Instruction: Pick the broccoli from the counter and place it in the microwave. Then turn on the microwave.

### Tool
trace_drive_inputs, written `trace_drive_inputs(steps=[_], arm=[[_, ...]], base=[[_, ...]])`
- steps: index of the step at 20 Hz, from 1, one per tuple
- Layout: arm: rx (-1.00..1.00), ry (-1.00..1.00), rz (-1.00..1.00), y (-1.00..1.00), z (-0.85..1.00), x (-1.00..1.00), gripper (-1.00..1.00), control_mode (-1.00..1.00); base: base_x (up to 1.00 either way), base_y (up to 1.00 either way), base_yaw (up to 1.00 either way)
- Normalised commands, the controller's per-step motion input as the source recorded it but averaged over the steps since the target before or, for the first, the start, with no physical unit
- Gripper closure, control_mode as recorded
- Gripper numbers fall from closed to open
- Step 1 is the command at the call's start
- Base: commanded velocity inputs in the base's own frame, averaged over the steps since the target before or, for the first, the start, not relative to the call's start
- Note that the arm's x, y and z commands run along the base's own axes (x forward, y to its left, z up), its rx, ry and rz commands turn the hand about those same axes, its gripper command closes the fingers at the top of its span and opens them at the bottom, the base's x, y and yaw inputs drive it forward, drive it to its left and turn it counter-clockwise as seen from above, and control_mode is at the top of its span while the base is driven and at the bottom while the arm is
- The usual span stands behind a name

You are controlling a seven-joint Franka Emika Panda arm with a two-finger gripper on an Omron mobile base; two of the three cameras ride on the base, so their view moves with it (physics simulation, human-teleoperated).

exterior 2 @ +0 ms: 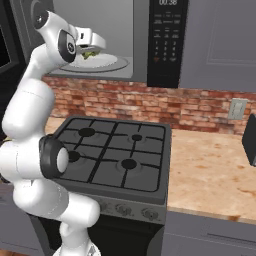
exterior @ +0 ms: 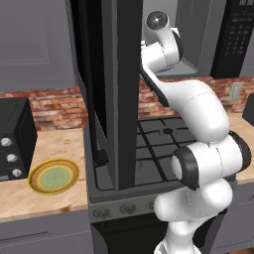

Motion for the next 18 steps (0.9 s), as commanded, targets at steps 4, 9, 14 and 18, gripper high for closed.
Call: trace_drive_inputs(steps=[4,9,14,18], arm=[[0.0,0.07,-0.07,0.0,-0.21,0.44,1.0,-1.0],[0.0,0.06,-0.06,0.0,-0.16,0.43,1.0,-1.0],[0.0,0.07,-0.06,0.0,-0.13,0.45,1.0,-1.0],[0.0,0.06,-0.06,0.0,-0.14,0.44,1.0,-1.0]], base=[[0.0,0.0,0.0],[0.0,0.0,0.0],[0.0,0.0,0.0],[0.0,0.0,0.0]])
